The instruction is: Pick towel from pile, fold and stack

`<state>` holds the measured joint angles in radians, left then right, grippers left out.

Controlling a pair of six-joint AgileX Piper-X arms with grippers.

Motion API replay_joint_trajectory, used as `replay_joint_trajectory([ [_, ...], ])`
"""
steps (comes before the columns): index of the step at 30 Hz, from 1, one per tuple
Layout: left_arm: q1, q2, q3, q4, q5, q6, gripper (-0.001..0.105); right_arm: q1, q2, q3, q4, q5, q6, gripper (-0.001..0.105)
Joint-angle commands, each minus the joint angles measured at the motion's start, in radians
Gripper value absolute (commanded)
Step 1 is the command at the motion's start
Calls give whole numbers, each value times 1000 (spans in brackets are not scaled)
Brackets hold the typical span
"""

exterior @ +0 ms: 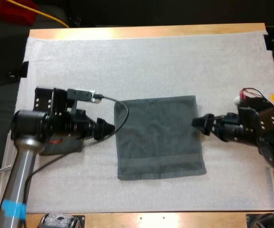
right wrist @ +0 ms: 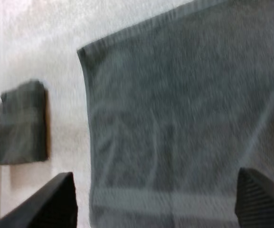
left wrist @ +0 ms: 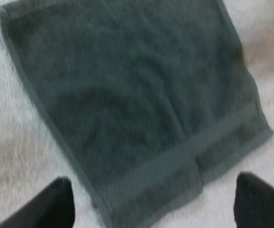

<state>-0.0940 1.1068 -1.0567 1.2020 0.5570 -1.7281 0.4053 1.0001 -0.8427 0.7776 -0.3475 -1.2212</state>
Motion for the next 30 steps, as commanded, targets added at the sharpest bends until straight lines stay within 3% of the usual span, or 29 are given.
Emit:
replay_joint_trajectory([
  [1,1,-44,15,21,-5,6,67,-7,-27,-3,48,1,-35,67],
  [6,1,-173,65,59,-5,0,67,-7,-102,-3,157,1,-77,67],
  [8,1,-278,99,96,-17,-2,67,-4,-167,-3,274,16,-113,67],
  [12,1,-379,102,146,-65,-21,67,-4,-240,-3,365,40,-133,67],
  [14,1,-509,102,253,-67,-43,67,-4,-369,-3,547,92,-137,67],
  [16,1,-561,102,282,-67,-48,67,-4,-419,-3,568,110,-137,67],
  [25,1,-580,102,312,-42,-48,67,-4,-438,83,512,112,-137,67],
  [26,1,-580,102,312,10,-48,67,-4,-438,166,451,107,-135,67],
  [28,1,-580,102,312,25,-45,67,-4,-438,277,347,82,-86,67],
  [30,1,-580,102,312,25,-45,67,-4,-437,297,316,68,-71,67],
])
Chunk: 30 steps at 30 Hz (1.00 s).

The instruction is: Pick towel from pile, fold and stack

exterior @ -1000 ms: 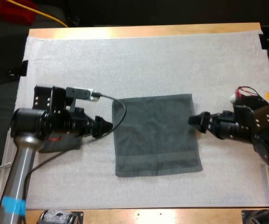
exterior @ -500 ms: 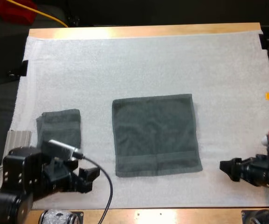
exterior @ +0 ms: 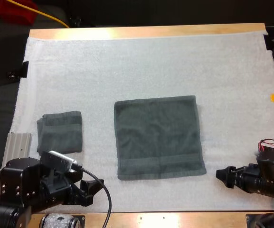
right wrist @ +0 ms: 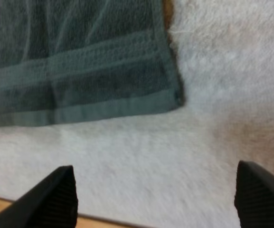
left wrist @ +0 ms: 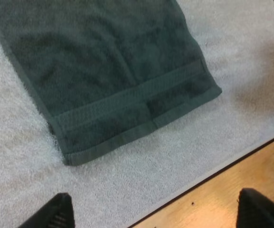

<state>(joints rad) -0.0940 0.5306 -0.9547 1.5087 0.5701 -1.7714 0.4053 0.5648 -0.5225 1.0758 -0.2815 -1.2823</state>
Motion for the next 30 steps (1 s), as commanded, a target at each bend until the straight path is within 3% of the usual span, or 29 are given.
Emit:
replay_joint_trajectory([
  [1,1,-4,0,3,12,-2,67,-4,0,19,-42,-19,21,67],
  [10,1,-4,0,-45,12,-2,67,-4,155,131,-324,-112,163,67],
  [13,1,-4,6,-46,-38,-4,67,-4,283,162,-442,-131,189,67],
  [17,1,-3,42,-40,-87,-4,67,-4,380,168,-515,-150,207,67],
  [23,1,-2,102,-10,-71,-11,67,-4,511,168,-603,-172,222,67],
  [30,1,-2,103,-10,-71,-11,67,-4,642,168,-689,-240,261,67],
])
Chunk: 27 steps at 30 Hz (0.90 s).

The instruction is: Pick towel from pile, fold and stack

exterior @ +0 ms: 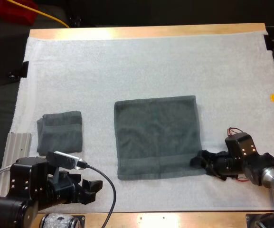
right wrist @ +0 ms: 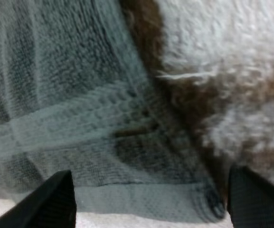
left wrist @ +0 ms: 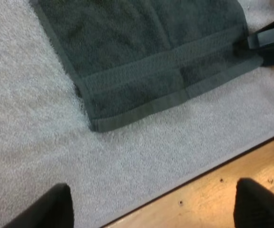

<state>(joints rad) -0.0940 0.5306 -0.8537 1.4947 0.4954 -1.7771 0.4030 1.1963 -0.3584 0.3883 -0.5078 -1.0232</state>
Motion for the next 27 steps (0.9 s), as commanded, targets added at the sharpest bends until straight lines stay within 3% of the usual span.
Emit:
replay_joint_trajectory([
  [1,1,-2,2,4,4,-6,67,-2,17,4,-9,-22,8,67],
  [4,1,-2,2,4,4,-6,67,-2,27,4,-17,-33,16,66],
  [9,1,-2,2,4,4,-6,67,-2,27,4,-6,-27,17,44],
  [13,1,-2,2,4,4,-6,67,-2,27,4,-6,-27,17,41],
  [15,1,-2,70,-75,4,-57,67,-2,27,4,-6,-27,17,23],
  [18,1,-2,137,-142,21,-78,67,-2,27,4,-5,-27,16,12],
  [27,1,91,305,-290,92,-128,67,-2,27,4,-2,-27,10,6],
])
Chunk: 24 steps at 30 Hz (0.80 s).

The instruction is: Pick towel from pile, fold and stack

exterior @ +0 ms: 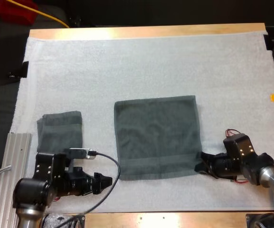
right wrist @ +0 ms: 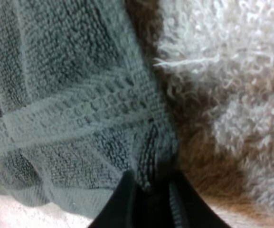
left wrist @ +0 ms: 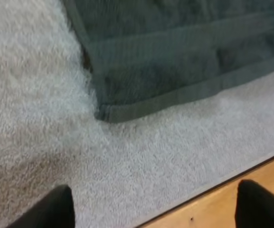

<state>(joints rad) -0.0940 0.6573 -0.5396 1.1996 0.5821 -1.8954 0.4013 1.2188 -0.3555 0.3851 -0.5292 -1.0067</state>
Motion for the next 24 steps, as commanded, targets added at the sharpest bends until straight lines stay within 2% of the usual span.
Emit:
replay_joint_trajectory([
  [1,1,21,2,-32,24,-9,67,0,4,1,11,-5,-6,2],
  [4,1,80,2,-71,45,-9,67,0,4,1,22,-5,-7,1],
  [5,1,157,2,-110,53,-9,67,0,4,1,24,-3,-9,1],
  [10,1,257,2,-135,60,-3,67,0,4,1,24,2,-9,1],
  [12,1,384,2,-174,119,21,67,0,4,1,24,2,-9,1],
  [14,1,426,2,-190,141,24,67,0,4,1,24,2,-9,1],
  [15,1,539,2,-256,159,24,67,0,4,1,24,2,-13,1],
  [16,1,568,2,-276,159,24,67,0,4,1,24,2,-13,1],
  [24,-9,686,2,-344,159,24,67,0,4,1,19,2,-13,1],
])
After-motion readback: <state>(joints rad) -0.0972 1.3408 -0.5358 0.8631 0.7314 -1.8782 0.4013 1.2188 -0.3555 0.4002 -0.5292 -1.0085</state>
